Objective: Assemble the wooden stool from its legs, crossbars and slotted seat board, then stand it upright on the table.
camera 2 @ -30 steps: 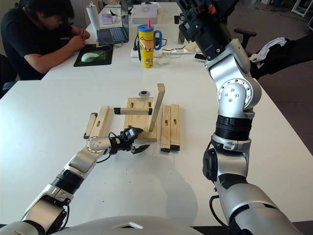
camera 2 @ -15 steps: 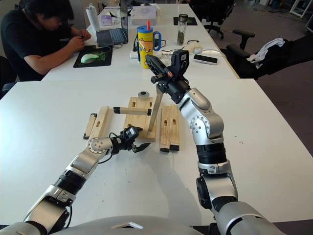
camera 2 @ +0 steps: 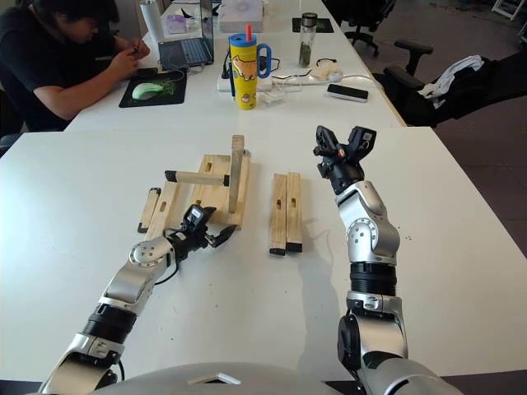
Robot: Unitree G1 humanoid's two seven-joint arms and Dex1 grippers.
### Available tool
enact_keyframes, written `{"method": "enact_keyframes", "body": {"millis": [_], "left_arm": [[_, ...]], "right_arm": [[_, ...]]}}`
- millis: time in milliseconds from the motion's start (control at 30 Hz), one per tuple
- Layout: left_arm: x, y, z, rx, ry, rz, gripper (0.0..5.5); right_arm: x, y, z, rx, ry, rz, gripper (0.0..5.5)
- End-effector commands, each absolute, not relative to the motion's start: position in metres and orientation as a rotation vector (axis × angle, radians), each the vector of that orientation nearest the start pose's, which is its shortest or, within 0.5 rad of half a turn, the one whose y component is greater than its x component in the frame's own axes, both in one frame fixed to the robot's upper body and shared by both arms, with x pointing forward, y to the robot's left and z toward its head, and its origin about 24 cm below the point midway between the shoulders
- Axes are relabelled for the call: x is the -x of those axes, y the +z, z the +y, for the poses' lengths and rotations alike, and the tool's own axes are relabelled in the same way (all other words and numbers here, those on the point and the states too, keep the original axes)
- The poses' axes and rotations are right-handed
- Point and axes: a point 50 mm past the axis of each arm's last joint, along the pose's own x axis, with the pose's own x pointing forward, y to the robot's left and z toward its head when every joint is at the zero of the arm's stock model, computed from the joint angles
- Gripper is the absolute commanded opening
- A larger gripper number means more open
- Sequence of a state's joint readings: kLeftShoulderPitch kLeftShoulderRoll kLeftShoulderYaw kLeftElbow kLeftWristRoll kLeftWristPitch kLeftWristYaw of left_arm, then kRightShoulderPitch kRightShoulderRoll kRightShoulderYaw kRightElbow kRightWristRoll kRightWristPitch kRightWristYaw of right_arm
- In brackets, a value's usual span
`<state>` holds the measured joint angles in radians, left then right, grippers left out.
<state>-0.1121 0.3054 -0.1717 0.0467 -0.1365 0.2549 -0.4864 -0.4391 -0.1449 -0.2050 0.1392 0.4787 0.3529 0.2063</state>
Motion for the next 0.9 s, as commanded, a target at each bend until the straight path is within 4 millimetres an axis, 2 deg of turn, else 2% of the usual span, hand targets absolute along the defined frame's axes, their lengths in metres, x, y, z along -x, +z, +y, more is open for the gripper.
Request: {"method": "enact_keyframes", "body": {"millis": [33,167,300,433,667,767,900], "left_arm": [[-0.249,0.04,0.153,-0.138,-0.583,0.28,4.81],[-0.244,0.05,0.166,-0.116,-0.467,0.211,5.37],[-0.25,0.072,0.213,-0.05,-0.08,0.079,5.37],[-0.26,0.071,0.243,-0.057,0.105,0.115,5.37],[-0.268,0.053,0.251,-0.129,0.095,0.241,5.37],[-0.261,0.048,0.244,-0.082,0.053,0.275,5.37],[-0.257,0.051,0.228,-0.065,0.003,0.276,5.37]], "right_arm": [[-0.319,0.09,-0.172,-0.289,0.235,0.089,0.0],[-0.308,0.074,-0.162,-0.297,0.28,0.154,0.0],[-0.303,0.068,-0.157,-0.271,0.29,0.179,0.0],[-0.301,0.065,-0.159,-0.266,0.281,0.185,0.0],[-0.303,0.067,-0.162,-0.248,0.278,0.18,0.0],[-0.303,0.064,-0.16,-0.24,0.284,0.195,0.0],[-0.302,0.061,-0.16,-0.246,0.279,0.202,0.0]]}}
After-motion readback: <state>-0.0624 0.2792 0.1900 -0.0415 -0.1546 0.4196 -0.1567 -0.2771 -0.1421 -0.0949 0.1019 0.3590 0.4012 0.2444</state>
